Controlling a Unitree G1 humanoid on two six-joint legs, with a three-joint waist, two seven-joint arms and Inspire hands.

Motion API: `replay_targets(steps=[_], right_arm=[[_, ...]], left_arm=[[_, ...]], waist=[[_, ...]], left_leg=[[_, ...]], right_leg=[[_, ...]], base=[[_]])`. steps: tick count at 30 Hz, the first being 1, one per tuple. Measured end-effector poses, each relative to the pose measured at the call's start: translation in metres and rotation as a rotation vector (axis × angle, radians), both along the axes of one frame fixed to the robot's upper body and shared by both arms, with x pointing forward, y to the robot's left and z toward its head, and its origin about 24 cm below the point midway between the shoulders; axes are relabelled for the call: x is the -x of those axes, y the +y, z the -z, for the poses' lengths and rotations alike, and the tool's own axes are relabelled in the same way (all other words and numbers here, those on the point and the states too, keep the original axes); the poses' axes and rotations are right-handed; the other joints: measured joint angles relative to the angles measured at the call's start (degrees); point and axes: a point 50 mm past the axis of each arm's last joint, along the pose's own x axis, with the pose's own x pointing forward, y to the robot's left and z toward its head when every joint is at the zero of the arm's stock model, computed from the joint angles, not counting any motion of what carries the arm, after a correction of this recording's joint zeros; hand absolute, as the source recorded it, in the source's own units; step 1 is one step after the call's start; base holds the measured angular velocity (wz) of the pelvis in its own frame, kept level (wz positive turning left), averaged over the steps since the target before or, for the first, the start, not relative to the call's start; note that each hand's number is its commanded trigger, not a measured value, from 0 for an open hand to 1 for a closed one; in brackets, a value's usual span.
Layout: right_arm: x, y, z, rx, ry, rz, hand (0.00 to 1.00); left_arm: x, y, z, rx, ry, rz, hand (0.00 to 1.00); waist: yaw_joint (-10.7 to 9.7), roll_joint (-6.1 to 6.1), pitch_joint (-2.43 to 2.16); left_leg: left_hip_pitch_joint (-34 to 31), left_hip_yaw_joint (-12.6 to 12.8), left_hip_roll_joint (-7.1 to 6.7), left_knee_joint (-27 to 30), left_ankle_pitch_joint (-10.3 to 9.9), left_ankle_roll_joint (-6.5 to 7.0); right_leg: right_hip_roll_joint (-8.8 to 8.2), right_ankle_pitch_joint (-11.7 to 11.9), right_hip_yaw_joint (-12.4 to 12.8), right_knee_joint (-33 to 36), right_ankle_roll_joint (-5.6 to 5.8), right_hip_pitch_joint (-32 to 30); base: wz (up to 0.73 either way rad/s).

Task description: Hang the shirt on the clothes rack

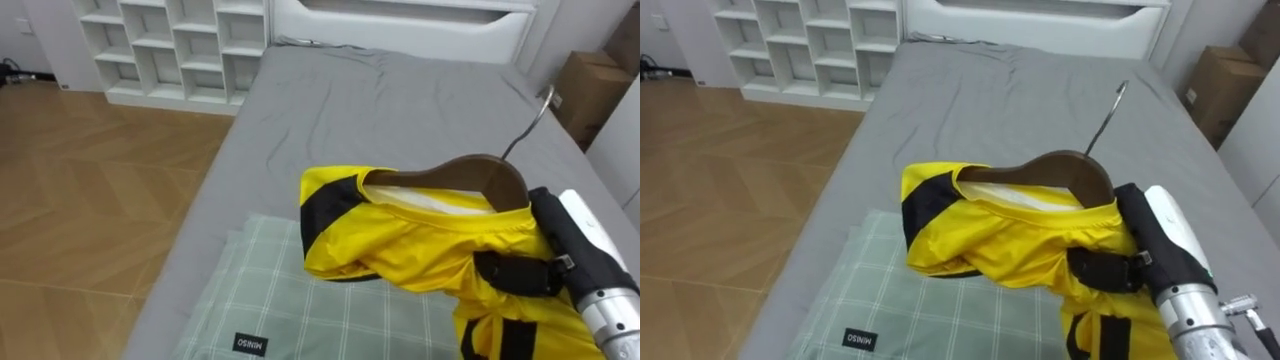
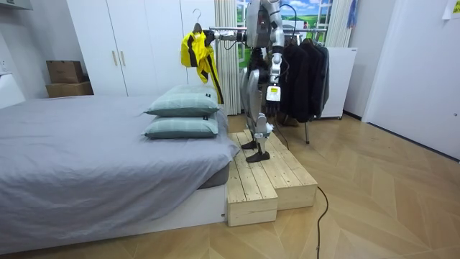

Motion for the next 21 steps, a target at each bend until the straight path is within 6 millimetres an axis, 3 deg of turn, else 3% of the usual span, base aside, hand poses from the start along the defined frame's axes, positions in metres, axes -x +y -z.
replay_targets(steps=[9,14,18,21], right_arm=[[0.0,0.0,-0.003,-0.001,-0.001,0.003,1.0],[-0.002,0.003,-0.011,0.0,-0.034,-0.007,1.0],[-0.002,0.004,-0.014,0.001,-0.045,-0.012,1.0],[-0.002,0.004,-0.013,-0.001,-0.043,-0.014,1.0]], left_arm=[[-0.003,-0.001,0.001,0.038,0.011,0.002,0.0],[-0.003,-0.001,0.001,0.038,0.014,0.002,0.0],[-0.005,-0.001,0.001,0.046,0.013,0.005,0.0],[-0.006,-0.002,0.001,0.048,0.017,0.008,0.0]], waist=[[0.01,-0.35,0.02],[0.16,-0.94,-0.36],[0.27,-0.85,-0.25],[0.24,-0.35,0.18]], left_leg=[[-0.39,-0.29,-0.61,0.37,-0.25,0.37],[-0.28,-0.59,-0.82,0.25,-0.25,0.4],[-0.25,-1.06,-0.8,0.14,-0.28,0.42],[0.03,-1.23,-0.8,0.06,-0.43,0.45]], right_leg=[[-0.44,-0.28,0.02,-0.09,0.21,0.07],[-0.41,-0.33,-0.2,-0.02,0.29,0.06],[-0.37,-0.33,-0.71,0.04,0.3,0.18],[-0.37,-0.33,-0.86,0.04,0.3,0.63]], base=[[0.01],[0.02],[0.05],[0.01]])
